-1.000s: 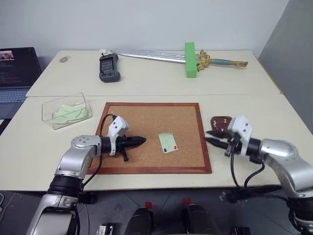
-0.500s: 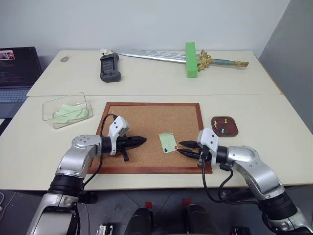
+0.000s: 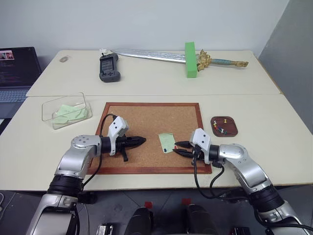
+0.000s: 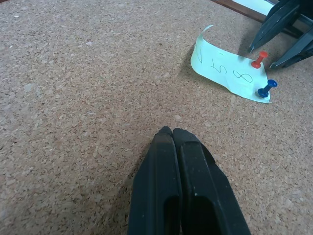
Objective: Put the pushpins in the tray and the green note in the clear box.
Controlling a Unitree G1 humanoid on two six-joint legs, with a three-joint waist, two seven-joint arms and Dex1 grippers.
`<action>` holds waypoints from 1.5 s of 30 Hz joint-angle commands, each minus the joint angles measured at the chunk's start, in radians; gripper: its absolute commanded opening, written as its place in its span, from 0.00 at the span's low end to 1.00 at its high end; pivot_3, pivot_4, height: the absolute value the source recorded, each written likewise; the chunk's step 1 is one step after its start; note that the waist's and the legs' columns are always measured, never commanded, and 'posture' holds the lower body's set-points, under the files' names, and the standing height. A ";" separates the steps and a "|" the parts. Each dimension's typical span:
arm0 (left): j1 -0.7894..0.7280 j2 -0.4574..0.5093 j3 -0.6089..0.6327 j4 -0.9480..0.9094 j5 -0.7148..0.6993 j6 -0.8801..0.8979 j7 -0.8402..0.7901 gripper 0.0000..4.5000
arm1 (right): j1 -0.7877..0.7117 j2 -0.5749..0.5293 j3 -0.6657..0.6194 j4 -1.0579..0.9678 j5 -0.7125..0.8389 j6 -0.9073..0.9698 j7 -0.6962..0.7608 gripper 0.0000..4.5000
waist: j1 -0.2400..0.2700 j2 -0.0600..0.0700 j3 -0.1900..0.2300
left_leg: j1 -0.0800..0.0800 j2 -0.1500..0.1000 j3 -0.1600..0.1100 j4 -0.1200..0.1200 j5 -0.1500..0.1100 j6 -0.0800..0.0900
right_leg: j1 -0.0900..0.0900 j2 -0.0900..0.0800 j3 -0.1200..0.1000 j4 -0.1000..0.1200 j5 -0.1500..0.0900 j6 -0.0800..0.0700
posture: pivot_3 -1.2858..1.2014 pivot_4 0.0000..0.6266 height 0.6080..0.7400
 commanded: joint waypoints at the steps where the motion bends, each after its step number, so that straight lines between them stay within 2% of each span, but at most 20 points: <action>1: 0.016 0.005 -0.024 -0.003 0.013 0.002 -0.013 0.00 | -0.023 0.021 0.003 0.008 0.000 -0.017 0.010 0.26 | 0.000 0.000 0.000 | 0.000 0.000 0.000 0.000 0.000 0.000 | 0.000 0.000 0.000 0.000 0.000 0.000 | 0.52 0.24 1.00; 12: 0.005 -0.001 -0.024 0.000 0.010 0.005 -0.012 0.00 | -0.040 0.048 -0.015 0.044 0.017 -0.006 0.018 0.26 | 0.000 0.000 0.000 | 0.000 0.000 0.000 0.000 0.000 0.000 | 0.000 0.000 0.000 0.000 0.000 0.000 | 0.52 0.24 1.00; 15: 0.006 -0.001 -0.025 0.001 0.010 0.005 -0.013 0.00 | -0.040 0.051 -0.020 0.048 0.022 -0.008 0.020 0.16 | 0.000 0.000 0.000 | 0.000 0.000 0.000 0.000 0.000 0.000 | 0.000 0.000 0.000 0.000 0.000 0.000 | 0.52 0.24 1.00; 17: 0.007 0.000 -0.025 0.000 0.010 0.005 -0.014 0.00 | -0.040 0.053 -0.025 0.049 0.027 -0.007 0.022 0.06 | 0.000 0.000 0.000 | 0.000 0.000 0.000 0.000 0.000 0.000 | 0.000 0.000 0.000 0.000 0.000 0.000 | 0.52 0.24 1.00; 19: 0.007 0.000 -0.025 -0.001 0.009 0.006 -0.016 0.00 | -0.041 0.054 -0.028 0.050 0.029 -0.006 0.022 0.01 | 0.000 0.000 0.000 | 0.000 0.000 0.000 0.000 0.000 0.000 | 0.000 0.000 0.000 0.000 0.000 0.000 | 0.52 0.24 1.00; 28: 0.008 -0.001 -0.029 -0.008 0.010 0.011 -0.018 0.00 | -0.040 0.058 -0.048 0.031 0.040 0.002 0.018 0.01 | 0.000 0.000 0.000 | 0.000 0.000 0.000 0.000 0.000 0.000 | 0.000 0.000 0.000 0.000 0.000 0.000 | 0.52 0.24 1.00; 33: 0.010 -0.002 -0.029 -0.010 0.010 0.012 -0.018 0.00 | -0.028 0.065 -0.091 -0.048 0.114 0.040 0.025 0.01 | 0.000 0.000 0.000 | 0.000 0.000 0.000 0.000 0.000 0.000 | 0.000 0.000 0.000 0.000 0.000 0.000 | 0.52 0.24 1.00; 45: 0.007 -0.002 -0.031 -0.004 0.010 0.011 -0.017 0.00 | -0.016 0.056 -0.117 -0.086 0.123 0.052 0.008 0.01 | 0.000 0.000 0.000 | 0.000 0.000 -0.001 0.000 0.000 0.000 | 0.000 0.000 0.000 0.000 0.000 0.000 | 0.52 0.24 1.00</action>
